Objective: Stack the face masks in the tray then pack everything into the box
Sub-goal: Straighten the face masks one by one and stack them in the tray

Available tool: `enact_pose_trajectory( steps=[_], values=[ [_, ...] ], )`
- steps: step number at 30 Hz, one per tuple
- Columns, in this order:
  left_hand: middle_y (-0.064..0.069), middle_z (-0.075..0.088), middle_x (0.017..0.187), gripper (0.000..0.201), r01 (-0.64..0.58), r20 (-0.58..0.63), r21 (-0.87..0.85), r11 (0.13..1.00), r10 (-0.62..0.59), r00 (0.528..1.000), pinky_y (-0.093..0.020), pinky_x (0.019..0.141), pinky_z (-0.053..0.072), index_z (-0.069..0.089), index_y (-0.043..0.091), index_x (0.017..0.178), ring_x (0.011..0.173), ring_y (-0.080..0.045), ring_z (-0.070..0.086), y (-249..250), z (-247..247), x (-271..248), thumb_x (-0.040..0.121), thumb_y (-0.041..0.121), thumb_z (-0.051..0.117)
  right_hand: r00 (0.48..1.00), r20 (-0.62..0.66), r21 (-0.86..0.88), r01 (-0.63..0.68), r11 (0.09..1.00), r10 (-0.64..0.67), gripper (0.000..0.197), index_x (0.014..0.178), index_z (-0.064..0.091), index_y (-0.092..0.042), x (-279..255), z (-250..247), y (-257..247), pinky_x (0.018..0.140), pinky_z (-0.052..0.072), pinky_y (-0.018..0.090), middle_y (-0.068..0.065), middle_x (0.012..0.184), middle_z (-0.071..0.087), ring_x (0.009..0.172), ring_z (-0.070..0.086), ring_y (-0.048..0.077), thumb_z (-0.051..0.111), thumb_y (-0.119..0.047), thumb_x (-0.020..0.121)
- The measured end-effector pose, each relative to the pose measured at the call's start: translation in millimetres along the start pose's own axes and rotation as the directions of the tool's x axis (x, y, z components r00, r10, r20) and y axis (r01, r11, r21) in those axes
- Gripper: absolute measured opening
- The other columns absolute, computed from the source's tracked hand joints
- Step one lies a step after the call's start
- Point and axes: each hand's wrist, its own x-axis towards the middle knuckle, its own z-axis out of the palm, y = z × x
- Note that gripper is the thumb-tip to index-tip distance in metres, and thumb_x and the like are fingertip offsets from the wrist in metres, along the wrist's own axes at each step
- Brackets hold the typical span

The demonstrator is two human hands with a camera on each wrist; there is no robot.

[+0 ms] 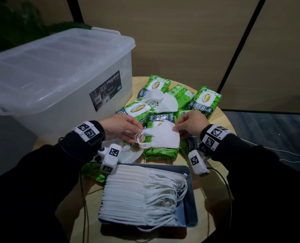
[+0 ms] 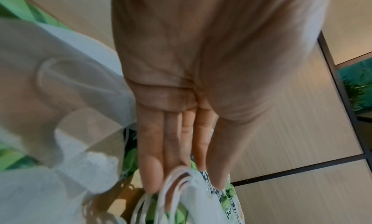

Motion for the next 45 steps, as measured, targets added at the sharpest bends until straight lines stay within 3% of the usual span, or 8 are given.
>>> enact_pose_trajectory(
  steps=[6, 11, 16, 21, 28, 32, 38, 45],
  values=[
    [-0.018, 0.077, 0.099, 0.015, 0.042, -0.173, 0.31, 0.95, 0.013, 0.985, -0.036, 0.068, 0.065, 0.07, 0.004, 0.108, 0.086, -0.031, 0.078, 16, -23, -18, 0.096, 0.013, 0.071, 0.992, -0.088, -0.1, 0.084, 0.991, -0.093, 0.034, 0.084, 0.075, -0.009, -1, 4, -5, 0.066, 0.063, 0.044, 0.012, 0.074, 0.075, 0.064, 0.069, 0.023, 0.092, -0.036, 0.073],
    [-0.01, 0.078, 0.084, 0.006, 0.028, -0.34, 0.504, 0.863, 0.168, 0.925, -0.036, 0.065, 0.063, 0.073, 0.011, 0.096, 0.073, -0.019, 0.076, 16, -44, -35, 0.092, 0.008, 0.074, 0.98, -0.193, 0.097, 0.071, 0.993, -0.051, 0.024, 0.086, 0.077, -0.006, 17, -3, -12, 0.07, 0.062, 0.042, 0.01, 0.08, 0.076, 0.067, 0.068, 0.021, 0.087, -0.028, 0.081],
    [-0.005, 0.074, 0.081, 0.013, 0.32, -0.453, 0.756, 0.571, 0.104, 0.885, -0.031, 0.06, 0.058, 0.072, 0.01, 0.089, 0.071, -0.02, 0.073, 3, -43, -40, 0.094, 0.023, 0.072, 0.954, -0.28, 0.25, -0.038, 0.968, 0.109, 0.021, 0.091, 0.076, -0.01, 58, -13, -18, 0.068, 0.065, 0.047, 0.013, 0.088, 0.076, 0.07, 0.074, 0.026, 0.088, -0.023, 0.08],
    [-0.005, 0.064, 0.081, 0.015, 0.418, -0.456, 0.815, 0.401, 0.001, 0.89, -0.027, 0.051, 0.046, 0.061, 0.009, 0.084, 0.07, -0.02, 0.063, -6, -43, -31, 0.083, 0.013, 0.075, 0.953, -0.297, 0.009, -0.054, 0.998, 0.055, 0.04, 0.092, 0.078, -0.005, 86, -7, -29, 0.084, 0.061, 0.048, 0.014, 0.09, 0.075, 0.089, 0.072, 0.034, 0.088, -0.042, 0.077],
    [-0.005, 0.057, 0.083, 0.014, 0.427, -0.476, 0.848, 0.314, 0.096, 0.874, -0.035, 0.075, 0.052, 0.059, 0.011, 0.09, 0.084, -0.028, 0.061, -6, -40, -23, 0.087, 0.01, 0.073, 0.975, -0.219, -0.303, -0.049, 0.952, -0.02, 0.032, 0.074, 0.061, -0.01, 88, -4, -38, 0.064, 0.051, 0.036, 0.012, 0.081, 0.068, 0.073, 0.063, 0.027, 0.091, -0.02, 0.069],
    [-0.011, 0.073, 0.103, 0.023, 0.356, -0.486, 0.827, 0.436, 0.233, 0.842, -0.04, 0.085, 0.059, 0.073, 0.01, 0.108, 0.093, -0.029, 0.07, 10, -38, -32, 0.087, 0.004, 0.066, 0.97, -0.244, -0.2, -0.037, 0.979, -0.013, 0.031, 0.087, 0.074, 0.005, 83, -9, -35, 0.071, 0.058, 0.045, 0.025, 0.083, 0.071, 0.083, 0.07, 0.037, 0.09, -0.011, 0.066],
    [0.008, 0.071, 0.065, 0.006, -0.015, -0.511, 0.436, 0.9, 0.261, 0.819, -0.023, 0.048, 0.046, 0.079, 0.02, 0.078, 0.062, -0.011, 0.063, 42, -33, -59, 0.083, 0.018, 0.082, 0.968, -0.248, 0.334, 0.046, 0.941, 0.041, 0.009, 0.078, 0.07, -0.007, 41, -28, -35, 0.054, 0.042, 0.029, 0.01, 0.073, 0.059, 0.06, 0.05, 0.02, 0.078, -0.003, 0.078],
    [-0.007, 0.071, 0.077, 0.007, -0.254, -0.475, 0.025, 0.967, 0.235, 0.848, -0.029, 0.054, 0.058, 0.07, 0.01, 0.087, 0.058, -0.018, 0.066, 46, -27, -73, 0.094, 0.012, 0.069, 0.995, -0.034, 0.625, 0.094, 0.775, -0.093, 0.008, 0.09, 0.069, -0.011, -44, -6, -63, 0.067, 0.06, 0.038, 0.004, 0.079, 0.071, 0.07, 0.069, 0.019, 0.075, -0.015, 0.09]
  ],
)
